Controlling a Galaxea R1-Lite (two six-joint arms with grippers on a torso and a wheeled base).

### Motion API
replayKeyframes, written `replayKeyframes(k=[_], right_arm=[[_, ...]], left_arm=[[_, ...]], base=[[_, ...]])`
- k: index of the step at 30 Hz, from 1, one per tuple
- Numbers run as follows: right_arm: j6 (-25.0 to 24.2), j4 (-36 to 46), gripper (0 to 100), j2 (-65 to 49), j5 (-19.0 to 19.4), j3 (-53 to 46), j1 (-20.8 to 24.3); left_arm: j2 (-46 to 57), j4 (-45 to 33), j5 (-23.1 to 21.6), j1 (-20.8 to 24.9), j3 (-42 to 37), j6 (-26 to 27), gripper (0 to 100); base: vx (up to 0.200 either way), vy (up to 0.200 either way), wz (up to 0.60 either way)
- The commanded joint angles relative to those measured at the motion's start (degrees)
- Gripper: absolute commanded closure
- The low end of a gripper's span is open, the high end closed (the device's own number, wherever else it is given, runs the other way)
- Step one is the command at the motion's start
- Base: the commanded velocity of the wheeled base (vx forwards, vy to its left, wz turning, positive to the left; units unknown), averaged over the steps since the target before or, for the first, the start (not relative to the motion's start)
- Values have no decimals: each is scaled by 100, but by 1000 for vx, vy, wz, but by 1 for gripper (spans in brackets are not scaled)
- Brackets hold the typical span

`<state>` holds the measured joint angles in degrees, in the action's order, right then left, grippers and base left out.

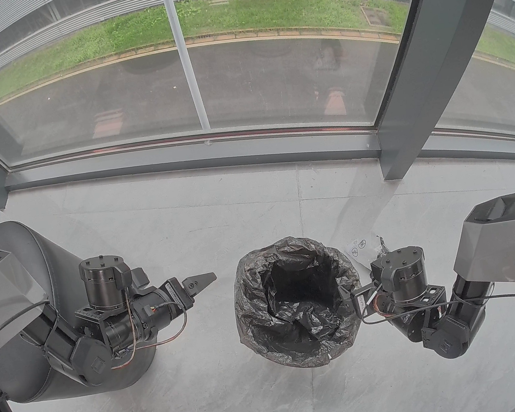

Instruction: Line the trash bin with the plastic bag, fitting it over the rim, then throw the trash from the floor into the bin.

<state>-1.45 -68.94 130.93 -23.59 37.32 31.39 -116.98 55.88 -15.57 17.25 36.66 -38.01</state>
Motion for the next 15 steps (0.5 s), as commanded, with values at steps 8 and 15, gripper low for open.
replayKeyframes(k=[8,15], right_arm=[[-4,-67,0,-946,-5,-216,34],[22,-23,0,-1052,12,-128,-291]], left_arm=[[9,2,1,6,-1,-5,0],[9,10,1,6,-9,-5,0]], base=[[0,0,0],[0,0,0]])
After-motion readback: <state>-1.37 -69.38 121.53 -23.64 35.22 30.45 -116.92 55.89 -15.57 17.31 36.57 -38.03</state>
